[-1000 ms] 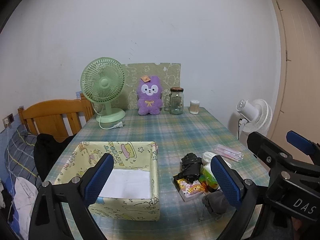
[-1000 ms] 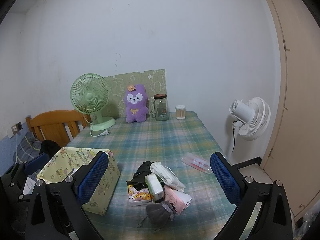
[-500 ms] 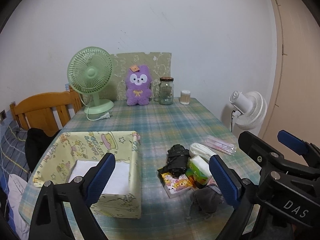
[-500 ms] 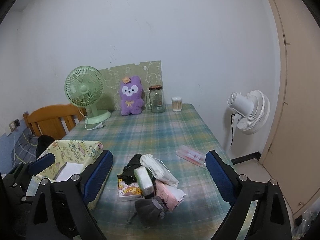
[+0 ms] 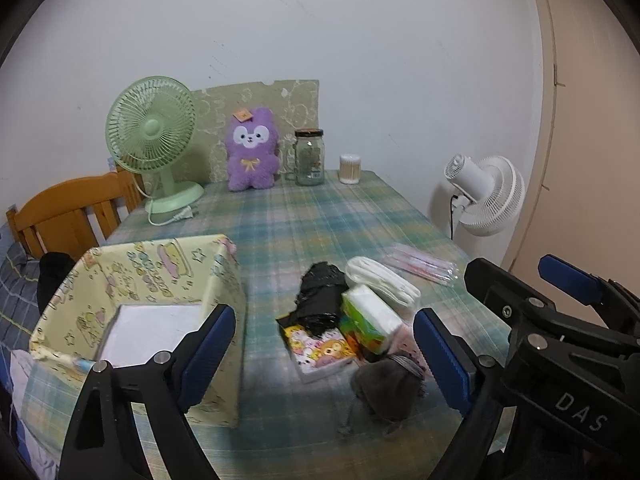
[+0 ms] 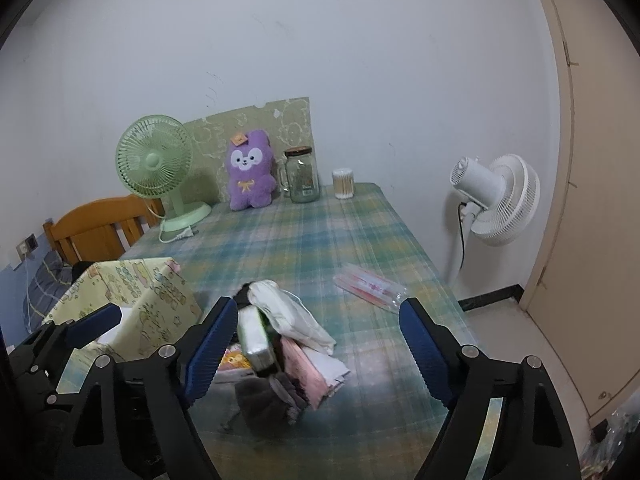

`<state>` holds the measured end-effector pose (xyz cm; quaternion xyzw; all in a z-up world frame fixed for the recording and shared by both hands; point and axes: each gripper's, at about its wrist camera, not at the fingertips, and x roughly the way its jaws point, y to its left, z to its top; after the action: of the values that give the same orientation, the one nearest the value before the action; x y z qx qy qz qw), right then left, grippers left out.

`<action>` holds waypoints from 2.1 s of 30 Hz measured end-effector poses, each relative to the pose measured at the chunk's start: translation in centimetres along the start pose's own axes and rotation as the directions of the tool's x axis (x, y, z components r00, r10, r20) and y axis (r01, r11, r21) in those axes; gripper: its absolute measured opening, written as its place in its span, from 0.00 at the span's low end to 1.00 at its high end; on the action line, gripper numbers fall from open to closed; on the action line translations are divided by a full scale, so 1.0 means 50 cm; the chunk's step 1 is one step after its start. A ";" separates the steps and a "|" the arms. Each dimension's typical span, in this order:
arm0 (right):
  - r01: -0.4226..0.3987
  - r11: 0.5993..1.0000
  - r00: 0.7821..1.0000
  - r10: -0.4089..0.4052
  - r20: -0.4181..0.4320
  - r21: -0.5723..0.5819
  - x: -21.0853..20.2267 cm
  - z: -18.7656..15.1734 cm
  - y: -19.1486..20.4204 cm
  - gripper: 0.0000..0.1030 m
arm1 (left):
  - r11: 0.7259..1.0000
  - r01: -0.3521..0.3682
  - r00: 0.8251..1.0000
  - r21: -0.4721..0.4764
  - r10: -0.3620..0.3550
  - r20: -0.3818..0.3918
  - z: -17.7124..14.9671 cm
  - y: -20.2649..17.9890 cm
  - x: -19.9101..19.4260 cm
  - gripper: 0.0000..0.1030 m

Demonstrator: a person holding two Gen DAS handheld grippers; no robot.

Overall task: Organize soft objects
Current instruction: 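Move both grippers toward the pile of soft items, then grasp the grey drawstring cloth with the left gripper while the right grasps the pink packet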

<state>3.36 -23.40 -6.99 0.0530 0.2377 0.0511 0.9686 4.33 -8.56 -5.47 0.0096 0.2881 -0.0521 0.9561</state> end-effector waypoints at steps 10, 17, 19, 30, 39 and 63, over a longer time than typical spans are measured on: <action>-0.018 1.000 0.998 0.018 -0.061 0.002 0.038 -0.039 -0.021 0.78 | 0.999 0.044 0.997 0.020 -0.042 -0.062 -0.034 -0.037 0.037 0.89; -0.040 0.999 0.993 0.042 -0.107 0.017 0.069 -0.068 -0.030 0.78 | 0.998 0.063 0.993 0.022 -0.061 -0.102 -0.061 -0.050 0.063 0.89; -0.047 0.999 0.991 0.049 -0.123 0.020 0.078 -0.076 -0.029 0.78 | 0.997 0.069 0.991 0.024 -0.065 -0.114 -0.069 -0.054 0.069 0.89; -0.050 0.998 0.981 0.056 -0.186 0.041 0.117 -0.111 -0.039 0.78 | 0.993 0.119 0.979 0.025 -0.113 -0.167 -0.101 -0.075 0.106 0.77; -0.071 0.997 0.976 0.077 -0.205 0.038 0.142 -0.117 -0.030 0.68 | 0.988 0.154 0.972 0.024 -0.147 -0.184 -0.110 -0.073 0.119 0.58; -0.143 0.988 0.963 0.151 -0.222 0.053 0.166 -0.111 0.011 0.17 | 0.989 0.143 0.971 0.028 -0.135 -0.195 -0.105 -0.056 0.119 0.49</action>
<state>8.07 -21.38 -15.59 0.0818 0.3423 0.1243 0.9277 6.07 -11.62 -13.08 0.0142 0.3782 -0.1239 0.9173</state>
